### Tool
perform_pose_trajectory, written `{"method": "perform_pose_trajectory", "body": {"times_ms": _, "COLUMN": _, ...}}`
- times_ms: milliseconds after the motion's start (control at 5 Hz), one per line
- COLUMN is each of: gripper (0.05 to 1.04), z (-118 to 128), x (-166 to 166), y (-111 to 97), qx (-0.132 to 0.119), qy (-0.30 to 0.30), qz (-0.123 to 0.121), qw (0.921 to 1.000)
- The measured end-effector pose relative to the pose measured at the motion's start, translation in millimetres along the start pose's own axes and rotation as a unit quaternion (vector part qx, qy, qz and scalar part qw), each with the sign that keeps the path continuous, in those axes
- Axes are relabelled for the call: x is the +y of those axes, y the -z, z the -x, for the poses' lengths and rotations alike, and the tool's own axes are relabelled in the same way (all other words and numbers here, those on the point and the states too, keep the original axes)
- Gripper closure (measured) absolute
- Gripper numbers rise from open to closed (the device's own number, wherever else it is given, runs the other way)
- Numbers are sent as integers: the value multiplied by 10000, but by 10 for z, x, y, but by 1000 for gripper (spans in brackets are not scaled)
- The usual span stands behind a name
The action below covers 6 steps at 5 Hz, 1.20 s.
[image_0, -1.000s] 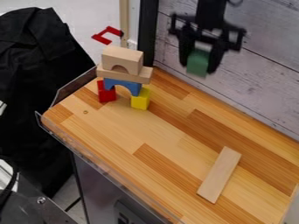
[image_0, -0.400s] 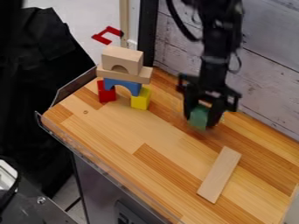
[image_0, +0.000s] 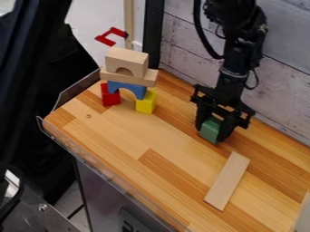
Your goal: Take the green cube off of the arch and put it on the upper middle part of the table
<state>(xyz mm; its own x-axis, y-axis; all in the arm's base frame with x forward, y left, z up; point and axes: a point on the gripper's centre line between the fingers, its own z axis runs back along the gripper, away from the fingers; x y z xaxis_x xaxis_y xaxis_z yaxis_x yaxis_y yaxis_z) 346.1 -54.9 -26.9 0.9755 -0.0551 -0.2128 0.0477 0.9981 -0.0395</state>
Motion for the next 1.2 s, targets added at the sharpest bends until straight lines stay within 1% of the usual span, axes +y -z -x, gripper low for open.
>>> {"method": "perform_pose_trajectory", "body": {"times_ms": 200, "gripper": 155, "z": 44, "x": -18, "y": 62, "qx": 149, "qy": -158, "qz": 64, "qw": 9997}}
{"method": "perform_pose_trajectory", "body": {"times_ms": 400, "gripper": 82, "z": 150, "x": 43, "y": -115, "qx": -74, "qy": -582, "qz": 86, "qw": 9982}}
{"method": "perform_pose_trajectory", "body": {"times_ms": 600, "gripper": 84, "z": 246, "x": 108, "y": -685, "qx": -863, "qy": -867, "qz": 56, "qw": 9925}}
{"method": "perform_pose_trajectory", "body": {"times_ms": 800, "gripper": 84, "z": 353, "x": 216, "y": -1054, "qx": -1208, "qy": -1018, "qz": -85, "qw": 9874}}
{"method": "perform_pose_trajectory", "body": {"times_ms": 1000, "gripper": 84, "z": 395, "x": 362, "y": -1211, "qx": -1141, "qy": -1138, "qz": -155, "qw": 9868}}
{"method": "perform_pose_trajectory", "body": {"times_ms": 1200, "gripper": 84, "z": 355, "x": 602, "y": -1191, "qx": -901, "qy": -1269, "qz": -256, "qw": 9875}}
